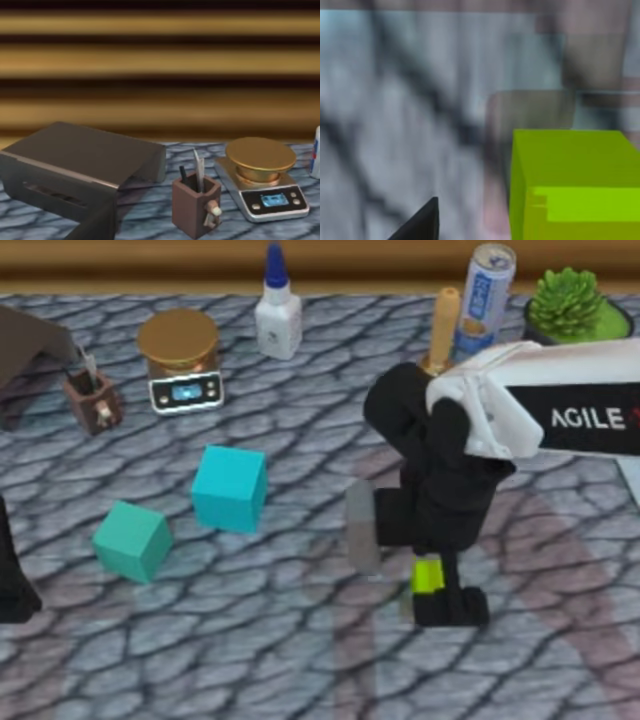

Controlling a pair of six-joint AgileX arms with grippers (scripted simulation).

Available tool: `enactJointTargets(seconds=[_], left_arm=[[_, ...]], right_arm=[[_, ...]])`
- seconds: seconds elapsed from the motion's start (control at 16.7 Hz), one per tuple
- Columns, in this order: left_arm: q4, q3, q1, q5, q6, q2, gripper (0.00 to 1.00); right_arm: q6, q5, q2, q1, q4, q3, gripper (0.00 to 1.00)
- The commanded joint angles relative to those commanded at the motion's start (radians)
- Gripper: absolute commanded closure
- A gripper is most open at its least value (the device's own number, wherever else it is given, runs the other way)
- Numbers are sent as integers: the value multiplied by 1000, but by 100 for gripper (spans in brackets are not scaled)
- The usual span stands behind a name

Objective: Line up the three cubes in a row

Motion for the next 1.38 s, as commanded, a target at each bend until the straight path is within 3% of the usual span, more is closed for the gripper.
enactJointTargets(seconds=[0.36, 0.72, 1.02, 1.38], left_arm=[[0, 0, 0, 0, 0, 0, 0], [-6, 9, -2, 0, 1, 9, 0], [-127, 181, -30, 2, 14, 210, 0], [-400, 550, -89, -1, 48, 761, 0]], right_arm=[[-3, -1, -84, 2, -198, 106, 0], [1, -2, -96, -5, -194, 102, 0], [82, -23, -303, -88, -56, -38, 0], [313, -47, -849, -280, 229, -420, 0]])
